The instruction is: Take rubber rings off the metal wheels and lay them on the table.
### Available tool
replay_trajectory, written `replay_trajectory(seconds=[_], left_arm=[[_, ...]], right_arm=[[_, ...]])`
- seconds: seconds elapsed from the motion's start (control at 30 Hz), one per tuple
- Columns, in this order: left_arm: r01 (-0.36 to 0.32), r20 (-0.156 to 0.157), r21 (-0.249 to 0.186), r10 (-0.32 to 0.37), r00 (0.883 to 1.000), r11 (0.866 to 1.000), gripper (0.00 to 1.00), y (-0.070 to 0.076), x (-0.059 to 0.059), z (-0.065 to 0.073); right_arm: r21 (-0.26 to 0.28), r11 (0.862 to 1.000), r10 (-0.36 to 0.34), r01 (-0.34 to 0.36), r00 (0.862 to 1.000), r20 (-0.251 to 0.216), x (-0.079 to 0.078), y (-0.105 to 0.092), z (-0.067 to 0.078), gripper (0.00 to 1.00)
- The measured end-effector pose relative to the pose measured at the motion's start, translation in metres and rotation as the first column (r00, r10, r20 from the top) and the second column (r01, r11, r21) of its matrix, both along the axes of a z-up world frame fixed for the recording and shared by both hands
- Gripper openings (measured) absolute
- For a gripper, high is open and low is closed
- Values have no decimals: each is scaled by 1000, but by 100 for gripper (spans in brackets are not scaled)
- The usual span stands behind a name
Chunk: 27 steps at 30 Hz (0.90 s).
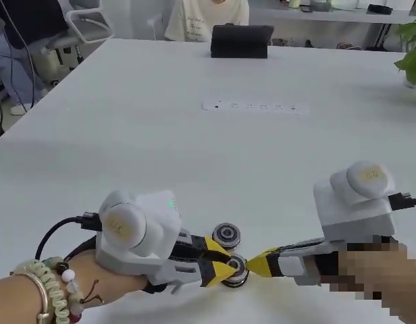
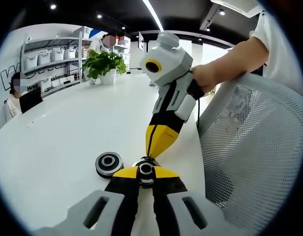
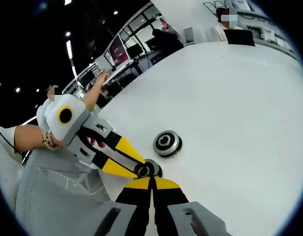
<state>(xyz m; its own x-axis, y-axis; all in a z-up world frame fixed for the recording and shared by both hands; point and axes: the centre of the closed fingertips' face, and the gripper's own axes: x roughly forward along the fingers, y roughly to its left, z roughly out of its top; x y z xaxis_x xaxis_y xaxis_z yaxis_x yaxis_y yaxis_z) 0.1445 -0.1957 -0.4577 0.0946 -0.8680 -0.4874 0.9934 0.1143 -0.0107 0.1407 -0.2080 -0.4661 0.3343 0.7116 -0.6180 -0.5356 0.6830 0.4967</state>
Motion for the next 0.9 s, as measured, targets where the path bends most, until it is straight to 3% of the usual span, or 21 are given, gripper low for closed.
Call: replay_trajectory(seconds=[0.9], left_arm=[[9,16,12,-9,1000,1000,5,0,1,1]], right_arm=[[29,999,27,-28,1000,10,-1,10,9,0]])
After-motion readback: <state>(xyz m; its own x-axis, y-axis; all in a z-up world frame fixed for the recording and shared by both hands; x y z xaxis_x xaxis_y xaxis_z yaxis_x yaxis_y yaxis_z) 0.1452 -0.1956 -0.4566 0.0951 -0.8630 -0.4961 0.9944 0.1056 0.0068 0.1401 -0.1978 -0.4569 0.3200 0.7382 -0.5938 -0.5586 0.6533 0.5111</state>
